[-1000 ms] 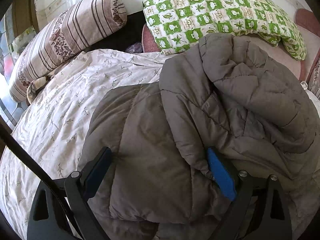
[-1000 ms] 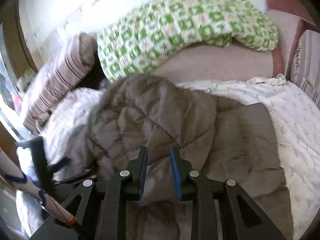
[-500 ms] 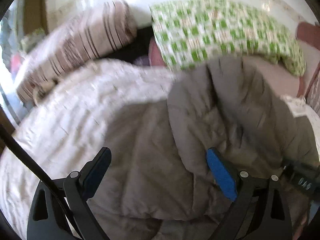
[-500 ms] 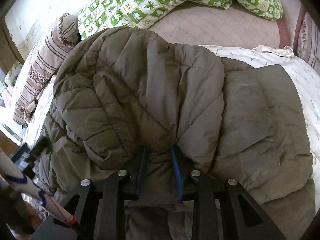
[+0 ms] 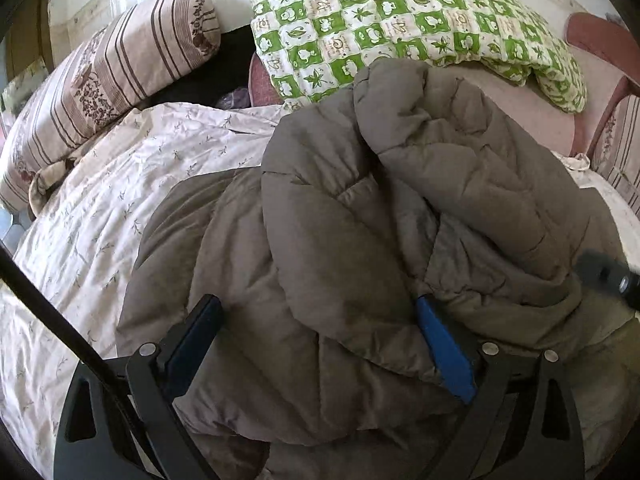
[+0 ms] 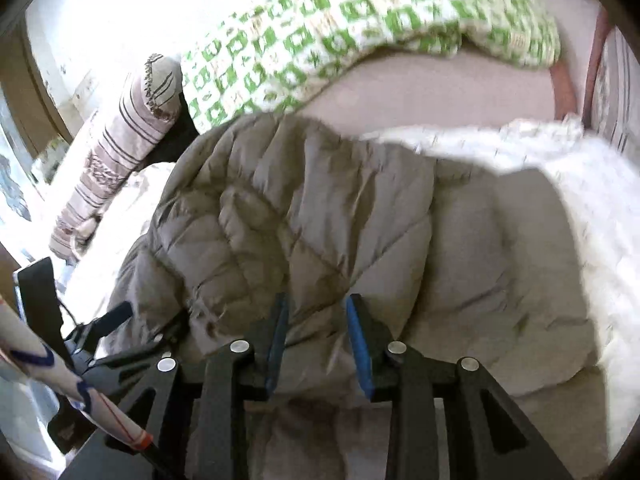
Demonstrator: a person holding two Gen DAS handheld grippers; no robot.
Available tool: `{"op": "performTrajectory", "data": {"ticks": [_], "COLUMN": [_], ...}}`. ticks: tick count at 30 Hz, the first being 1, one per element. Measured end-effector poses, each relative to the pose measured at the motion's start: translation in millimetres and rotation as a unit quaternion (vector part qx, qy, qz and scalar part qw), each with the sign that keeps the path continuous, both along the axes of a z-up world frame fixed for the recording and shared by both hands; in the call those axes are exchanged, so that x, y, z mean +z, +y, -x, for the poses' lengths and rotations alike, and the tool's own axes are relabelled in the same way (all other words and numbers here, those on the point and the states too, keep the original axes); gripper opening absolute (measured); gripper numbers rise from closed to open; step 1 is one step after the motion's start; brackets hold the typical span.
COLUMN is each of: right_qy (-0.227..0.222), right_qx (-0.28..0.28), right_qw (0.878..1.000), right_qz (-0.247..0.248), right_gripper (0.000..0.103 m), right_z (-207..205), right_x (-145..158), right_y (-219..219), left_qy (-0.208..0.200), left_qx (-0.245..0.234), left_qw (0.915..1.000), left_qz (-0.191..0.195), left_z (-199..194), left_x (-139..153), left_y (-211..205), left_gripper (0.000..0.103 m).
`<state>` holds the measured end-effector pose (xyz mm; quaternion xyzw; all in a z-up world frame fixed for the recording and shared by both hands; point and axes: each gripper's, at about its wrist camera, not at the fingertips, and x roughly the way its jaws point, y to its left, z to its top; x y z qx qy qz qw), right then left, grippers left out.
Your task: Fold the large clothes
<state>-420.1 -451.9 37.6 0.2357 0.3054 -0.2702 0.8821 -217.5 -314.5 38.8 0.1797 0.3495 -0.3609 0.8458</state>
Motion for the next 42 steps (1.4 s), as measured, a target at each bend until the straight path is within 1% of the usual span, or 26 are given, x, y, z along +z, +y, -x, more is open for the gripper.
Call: {"op": "performTrajectory", "data": {"ticks": [2, 6, 9, 12, 14, 16, 17, 18, 20, 22, 26, 29, 33, 36, 39, 42], "right_qy": [0.018, 0.047, 0.057, 0.062, 0.042, 0.026, 0.02, 0.018, 0.024, 0.042, 0.076, 0.072, 0.049, 0.041, 0.041, 0.048], "right_qx": [0.0, 0.002, 0.002, 0.005, 0.009, 0.009, 0.007, 0.009, 0.015, 0.016, 0.02, 0.021, 0.02, 0.011, -0.002, -0.005], "right_qw": [1.0, 0.999, 0.998, 0.998, 0.999, 0.999, 0.999, 1.0, 0.999, 0.998, 0.997, 0.997, 0.999, 0.999, 0.999, 0.999], "right_qz": [0.014, 0.011, 0.017, 0.02, 0.019, 0.023, 0.024, 0.024, 0.027, 0.034, 0.016, 0.013, 0.012, 0.01, 0.004, -0.002], "right_gripper": [0.036, 0.037, 0.038, 0.038, 0.038, 0.042, 0.047, 0.048, 0.048, 0.048, 0.049, 0.049, 0.049, 0.05, 0.054, 0.054], "right_z": [-6, -14, -19, -19, -9, 0, 5, 7, 4, -3, -16, -11, 20, 50, 86, 115], "right_x": [-3, -27, -38, -32, -20, -11, -7, -5, -5, -11, -37, -27, 1, 13, 13, 5], "right_y": [-2, -2, -1, 0, 7, 14, 17, 19, 24, 27, 23, 26, 43, 62, 81, 100], "left_qy": [-0.002, -0.005, -0.017, -0.025, -0.015, -0.009, -0.011, -0.015, -0.024, -0.025, -0.007, -0.017, -0.014, -0.023, -0.023, -0.023], "left_qx": [0.0, 0.001, 0.002, 0.003, 0.004, 0.004, 0.004, 0.005, 0.004, 0.0, -0.002, -0.003, -0.007, -0.013, -0.025, -0.031], "left_qw": [1.0, 1.0, 0.9998, 0.9997, 0.9999, 0.9998, 0.9996, 0.9996, 0.9995, 0.9996, 1.0, 0.9999, 0.9998, 0.9995, 0.9993, 0.9991], "left_qz": [0.0, -0.001, -0.005, -0.004, 0.006, 0.019, 0.024, 0.025, 0.02, 0.009, -0.005, 0.0, 0.015, 0.018, 0.015, 0.016], "left_z": [0, 0, 5, 9, 9, 11, 13, 15, 18, 19, 13, 17, 25, 37, 56, 76], "left_x": [0, -1, -4, -3, 4, 10, 13, 14, 13, 8, -3, 0, 12, 21, 29, 37], "left_y": [0, 0, 0, 0, 5, 9, 11, 11, 9, 5, 0, 2, 8, 15, 26, 49], "left_gripper": [0.097, 0.098, 0.098, 0.098, 0.098, 0.098, 0.098, 0.098, 0.098, 0.098, 0.098, 0.098, 0.098, 0.098, 0.098, 0.098]}}
